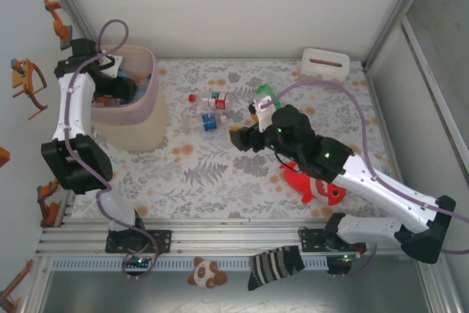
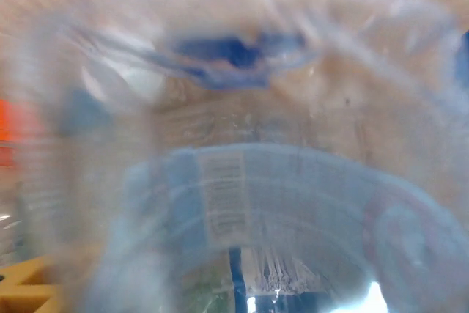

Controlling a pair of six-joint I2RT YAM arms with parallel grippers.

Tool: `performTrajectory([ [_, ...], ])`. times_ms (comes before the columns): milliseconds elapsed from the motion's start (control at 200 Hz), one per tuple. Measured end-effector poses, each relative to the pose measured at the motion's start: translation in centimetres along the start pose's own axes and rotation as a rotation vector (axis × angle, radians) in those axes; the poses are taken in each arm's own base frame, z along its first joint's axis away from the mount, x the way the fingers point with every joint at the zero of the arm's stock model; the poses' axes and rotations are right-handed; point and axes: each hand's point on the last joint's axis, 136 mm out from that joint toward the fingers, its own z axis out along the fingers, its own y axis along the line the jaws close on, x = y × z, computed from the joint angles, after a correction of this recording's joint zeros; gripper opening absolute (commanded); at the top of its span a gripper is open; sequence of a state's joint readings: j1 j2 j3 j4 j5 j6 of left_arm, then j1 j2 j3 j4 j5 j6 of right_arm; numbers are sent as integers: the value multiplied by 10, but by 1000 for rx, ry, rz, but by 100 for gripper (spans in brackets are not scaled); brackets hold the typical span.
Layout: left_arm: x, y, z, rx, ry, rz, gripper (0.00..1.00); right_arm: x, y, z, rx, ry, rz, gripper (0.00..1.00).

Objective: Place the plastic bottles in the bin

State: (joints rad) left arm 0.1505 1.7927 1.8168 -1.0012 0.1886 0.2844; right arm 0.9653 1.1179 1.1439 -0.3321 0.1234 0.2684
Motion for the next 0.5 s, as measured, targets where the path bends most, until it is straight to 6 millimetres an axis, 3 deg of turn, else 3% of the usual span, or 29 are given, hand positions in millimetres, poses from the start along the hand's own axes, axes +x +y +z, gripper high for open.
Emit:
performTrajectory([
  [215, -10, 6, -37, 29, -99, -85, 78, -3, 0, -1, 4, -7, 1, 76],
  [501, -24, -9, -76, 80, -199, -111, 74, -14, -16, -5, 55, -23, 16, 76],
])
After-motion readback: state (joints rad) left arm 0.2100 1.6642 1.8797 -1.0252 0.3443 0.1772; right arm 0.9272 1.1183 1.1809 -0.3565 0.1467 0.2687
